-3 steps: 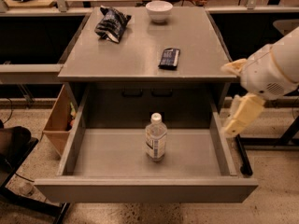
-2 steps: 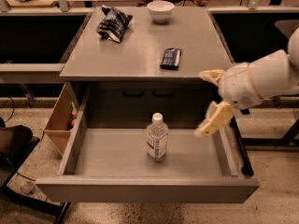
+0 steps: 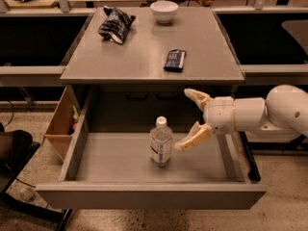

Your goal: Pick blue plastic bottle from top drawer and place on counter

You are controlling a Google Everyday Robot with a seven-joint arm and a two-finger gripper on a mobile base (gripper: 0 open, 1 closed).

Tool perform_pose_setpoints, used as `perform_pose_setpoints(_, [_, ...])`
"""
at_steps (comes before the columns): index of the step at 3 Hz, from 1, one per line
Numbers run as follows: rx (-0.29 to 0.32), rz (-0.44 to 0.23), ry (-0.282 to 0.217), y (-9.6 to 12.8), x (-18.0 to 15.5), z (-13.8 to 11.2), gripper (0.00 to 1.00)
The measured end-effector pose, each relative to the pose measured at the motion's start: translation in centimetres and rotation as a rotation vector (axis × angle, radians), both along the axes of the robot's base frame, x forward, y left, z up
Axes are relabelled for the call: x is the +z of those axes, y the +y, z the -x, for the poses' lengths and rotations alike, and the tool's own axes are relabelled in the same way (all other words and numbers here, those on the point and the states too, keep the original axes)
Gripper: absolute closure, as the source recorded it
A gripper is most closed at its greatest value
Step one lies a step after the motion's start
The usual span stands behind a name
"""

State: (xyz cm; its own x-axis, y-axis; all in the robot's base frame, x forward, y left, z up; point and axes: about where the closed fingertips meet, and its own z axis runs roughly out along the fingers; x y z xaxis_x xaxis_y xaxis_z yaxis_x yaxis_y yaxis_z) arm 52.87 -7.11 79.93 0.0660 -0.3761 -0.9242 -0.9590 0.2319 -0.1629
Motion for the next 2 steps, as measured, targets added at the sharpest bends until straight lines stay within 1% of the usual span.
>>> perform_pose_setpoints(1, [0.029,-0.124,0.009,1.2,-3.1,-0.5,0.0])
perform_pose_setpoints(2, [0.064,-0.184,0.042,2.4,-5.7,-1.0,0.0])
